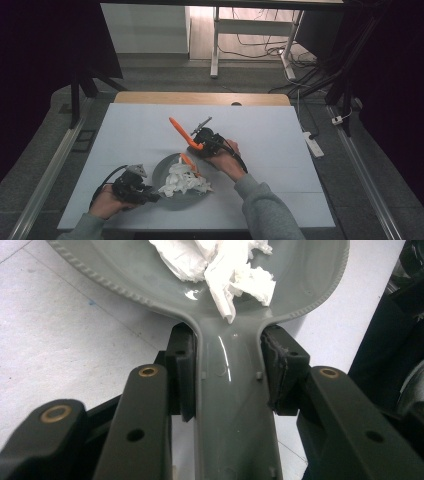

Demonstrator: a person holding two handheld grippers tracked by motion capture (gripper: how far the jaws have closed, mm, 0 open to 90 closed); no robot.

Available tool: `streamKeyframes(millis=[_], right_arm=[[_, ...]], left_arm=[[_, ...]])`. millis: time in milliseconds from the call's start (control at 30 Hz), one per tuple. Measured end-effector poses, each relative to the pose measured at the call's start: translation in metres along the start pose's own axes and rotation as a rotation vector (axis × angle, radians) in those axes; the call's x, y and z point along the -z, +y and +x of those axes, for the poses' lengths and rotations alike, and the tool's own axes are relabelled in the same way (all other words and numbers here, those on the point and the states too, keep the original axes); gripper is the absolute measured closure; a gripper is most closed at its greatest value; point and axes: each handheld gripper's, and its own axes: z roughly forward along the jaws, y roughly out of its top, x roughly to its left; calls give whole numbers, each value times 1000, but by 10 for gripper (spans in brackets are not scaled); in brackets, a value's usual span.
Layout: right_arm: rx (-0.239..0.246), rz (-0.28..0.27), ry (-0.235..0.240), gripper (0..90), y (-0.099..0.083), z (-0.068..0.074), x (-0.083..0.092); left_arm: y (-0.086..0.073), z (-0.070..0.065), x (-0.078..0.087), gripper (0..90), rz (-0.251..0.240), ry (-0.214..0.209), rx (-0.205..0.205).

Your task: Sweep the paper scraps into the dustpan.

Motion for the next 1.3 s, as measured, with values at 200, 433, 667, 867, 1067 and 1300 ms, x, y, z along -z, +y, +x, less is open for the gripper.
streamKeyframes(millis=[200, 433, 667, 867, 1067, 1300], right_arm=[[30, -6, 45, 703, 4, 22, 0], [69, -71, 132, 703, 5, 52, 12], [42, -135, 79, 703, 3, 46, 29], [-26, -194, 66, 702, -10, 33, 45], [-99, -225, 51, 702, -30, 21, 57], [-183, -210, 0, 702, -52, 5, 57]], left_arm=[[0, 0, 0, 613, 0, -1, 2], [0, -1, -1, 614, -1, 1, 4], [-1, 0, -1, 614, -1, -2, 4], [-1, 0, -2, 614, 2, -3, 5], [-1, 0, -2, 614, 6, -3, 2], [-1, -2, -2, 614, 7, -2, 3]])
